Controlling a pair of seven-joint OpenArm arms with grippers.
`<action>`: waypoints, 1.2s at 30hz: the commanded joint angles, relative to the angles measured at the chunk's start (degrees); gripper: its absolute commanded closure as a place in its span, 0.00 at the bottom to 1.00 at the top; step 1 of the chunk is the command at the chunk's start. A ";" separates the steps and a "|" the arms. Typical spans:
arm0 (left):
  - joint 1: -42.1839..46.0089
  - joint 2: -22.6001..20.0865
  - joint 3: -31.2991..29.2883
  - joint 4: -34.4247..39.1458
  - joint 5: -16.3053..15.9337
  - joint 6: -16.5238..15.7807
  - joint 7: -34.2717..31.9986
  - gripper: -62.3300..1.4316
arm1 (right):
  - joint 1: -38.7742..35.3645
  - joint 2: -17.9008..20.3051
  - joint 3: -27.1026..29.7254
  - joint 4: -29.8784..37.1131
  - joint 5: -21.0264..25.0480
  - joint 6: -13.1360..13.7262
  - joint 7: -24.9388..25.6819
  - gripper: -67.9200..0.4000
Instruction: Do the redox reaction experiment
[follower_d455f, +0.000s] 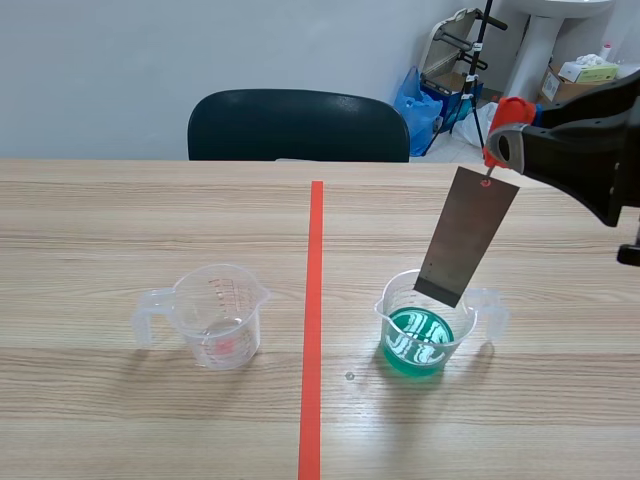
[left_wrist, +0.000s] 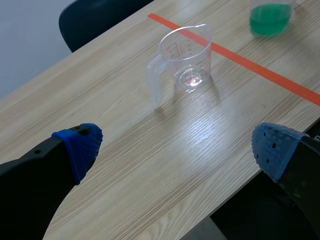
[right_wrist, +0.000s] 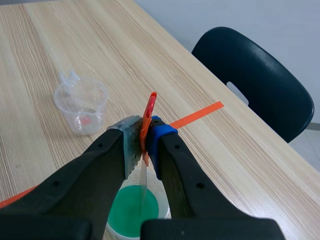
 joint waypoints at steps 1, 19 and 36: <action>0.09 0.44 0.26 0.87 -0.39 0.07 -0.94 0.00 | 1.01 0.33 -0.96 -0.24 0.92 0.15 1.11 0.98; 0.09 0.42 0.26 0.87 -0.39 0.04 -0.96 0.00 | 5.62 -1.31 -9.66 -7.23 -7.04 0.02 7.30 0.98; 0.09 0.44 0.26 0.87 -0.39 0.04 -0.90 0.00 | 8.59 -8.15 -12.11 -13.77 -17.00 0.24 9.62 0.98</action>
